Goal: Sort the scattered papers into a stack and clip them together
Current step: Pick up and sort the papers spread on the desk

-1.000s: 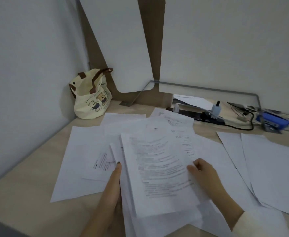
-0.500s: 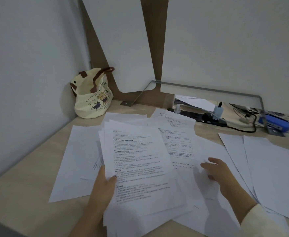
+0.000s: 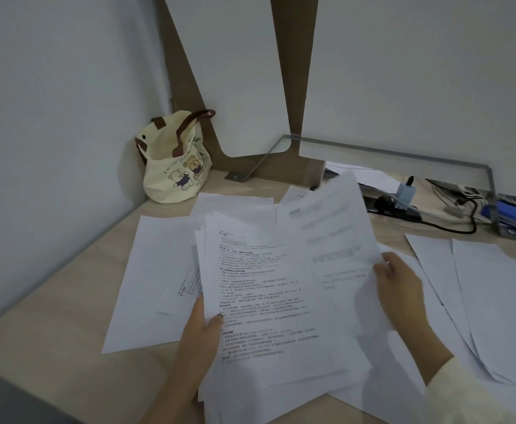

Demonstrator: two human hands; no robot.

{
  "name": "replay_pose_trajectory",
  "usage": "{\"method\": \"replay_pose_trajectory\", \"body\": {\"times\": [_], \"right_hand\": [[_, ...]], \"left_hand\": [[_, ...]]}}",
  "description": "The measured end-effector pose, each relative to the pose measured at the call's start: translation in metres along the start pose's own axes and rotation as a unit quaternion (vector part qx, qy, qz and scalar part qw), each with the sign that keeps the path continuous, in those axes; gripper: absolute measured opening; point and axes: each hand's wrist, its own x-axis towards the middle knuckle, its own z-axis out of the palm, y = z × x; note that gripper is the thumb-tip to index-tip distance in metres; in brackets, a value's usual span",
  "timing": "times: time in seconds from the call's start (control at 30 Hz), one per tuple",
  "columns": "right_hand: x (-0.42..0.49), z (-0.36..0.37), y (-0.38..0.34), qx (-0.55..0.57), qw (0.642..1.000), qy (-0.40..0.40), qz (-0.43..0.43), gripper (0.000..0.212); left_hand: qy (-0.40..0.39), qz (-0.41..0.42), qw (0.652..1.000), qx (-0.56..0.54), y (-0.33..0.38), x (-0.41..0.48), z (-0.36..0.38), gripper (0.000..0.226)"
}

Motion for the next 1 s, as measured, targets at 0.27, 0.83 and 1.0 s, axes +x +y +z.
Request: {"method": "replay_pose_trajectory", "body": {"times": [0.27,0.83,1.0], "right_hand": [[0.005,-0.045,-0.065,0.25,0.958,0.102,-0.094,0.011],[-0.036,0.038,-0.001,-0.019,0.975,-0.217,0.037,0.014],[-0.038,0.035,-0.002,0.058,0.973,-0.216,0.061,0.025]], "left_hand": [[-0.002,-0.015,1.0,-0.008,-0.005,0.003,0.0,0.047],[-0.041,-0.032,0.996,-0.067,0.001,0.014,-0.001,0.047],[0.028,0.009,1.0,0.006,0.002,0.005,0.01,0.047]]}}
